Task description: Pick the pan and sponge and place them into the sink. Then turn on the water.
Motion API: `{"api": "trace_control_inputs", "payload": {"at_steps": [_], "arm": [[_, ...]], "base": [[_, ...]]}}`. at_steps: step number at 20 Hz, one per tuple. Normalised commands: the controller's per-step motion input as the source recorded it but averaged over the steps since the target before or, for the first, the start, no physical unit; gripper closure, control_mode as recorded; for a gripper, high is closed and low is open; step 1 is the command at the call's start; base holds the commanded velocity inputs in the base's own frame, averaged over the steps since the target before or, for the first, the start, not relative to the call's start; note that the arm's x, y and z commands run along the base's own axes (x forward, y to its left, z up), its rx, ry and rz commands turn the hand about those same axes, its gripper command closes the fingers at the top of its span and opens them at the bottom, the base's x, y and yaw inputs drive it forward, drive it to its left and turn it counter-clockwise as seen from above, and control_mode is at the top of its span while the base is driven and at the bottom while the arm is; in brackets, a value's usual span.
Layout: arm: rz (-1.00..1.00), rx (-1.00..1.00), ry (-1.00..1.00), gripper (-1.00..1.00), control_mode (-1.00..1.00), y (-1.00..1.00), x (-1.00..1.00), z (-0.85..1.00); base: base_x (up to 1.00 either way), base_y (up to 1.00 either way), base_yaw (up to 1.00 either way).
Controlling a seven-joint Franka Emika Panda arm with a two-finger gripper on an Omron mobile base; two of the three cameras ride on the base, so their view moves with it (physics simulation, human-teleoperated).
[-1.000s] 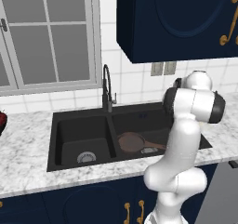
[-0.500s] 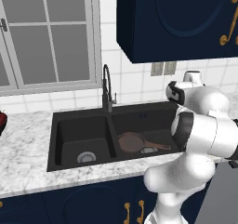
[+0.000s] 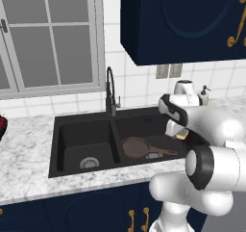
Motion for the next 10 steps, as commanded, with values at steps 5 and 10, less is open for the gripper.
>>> {"api": "trace_control_inputs", "payload": {"at_steps": [5, 10], "arm": [[0.05, 0.10, 0.06, 1.00, -1.00, 0.53, 0.27, 0.00], [0.07, 0.11, 0.00, 1.00, -1.00, 0.35, 0.29, -0.24]], "base": [[0.00, 0.00, 0.00], [0.00, 0.00, 0.00]]}}
